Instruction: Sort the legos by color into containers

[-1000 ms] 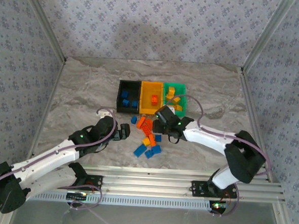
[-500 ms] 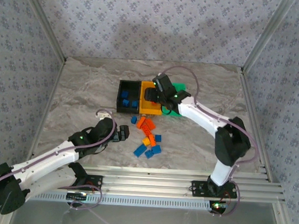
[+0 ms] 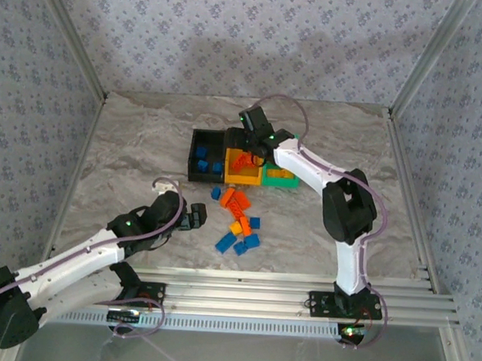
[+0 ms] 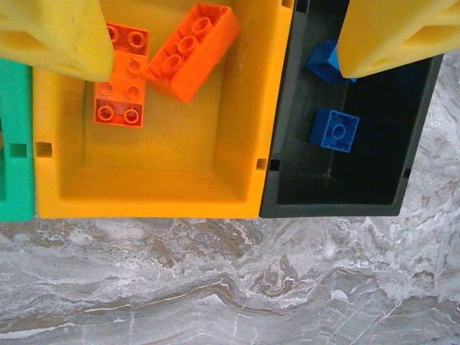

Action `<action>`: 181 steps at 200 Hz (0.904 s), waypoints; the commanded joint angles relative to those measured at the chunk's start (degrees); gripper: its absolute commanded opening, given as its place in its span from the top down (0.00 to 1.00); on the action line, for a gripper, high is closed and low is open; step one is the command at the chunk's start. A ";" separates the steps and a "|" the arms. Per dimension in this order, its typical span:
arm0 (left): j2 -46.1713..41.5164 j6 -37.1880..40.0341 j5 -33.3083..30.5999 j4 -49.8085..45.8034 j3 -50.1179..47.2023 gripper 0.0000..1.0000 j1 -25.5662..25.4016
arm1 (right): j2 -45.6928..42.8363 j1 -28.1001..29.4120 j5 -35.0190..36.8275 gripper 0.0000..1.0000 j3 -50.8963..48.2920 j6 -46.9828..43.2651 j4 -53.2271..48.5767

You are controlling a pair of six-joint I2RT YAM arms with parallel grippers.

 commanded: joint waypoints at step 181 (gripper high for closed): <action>-4.83 -1.89 -1.90 -2.21 -2.29 0.00 1.51 | -11.77 15.78 -6.76 0.41 -28.44 -2.64 -0.44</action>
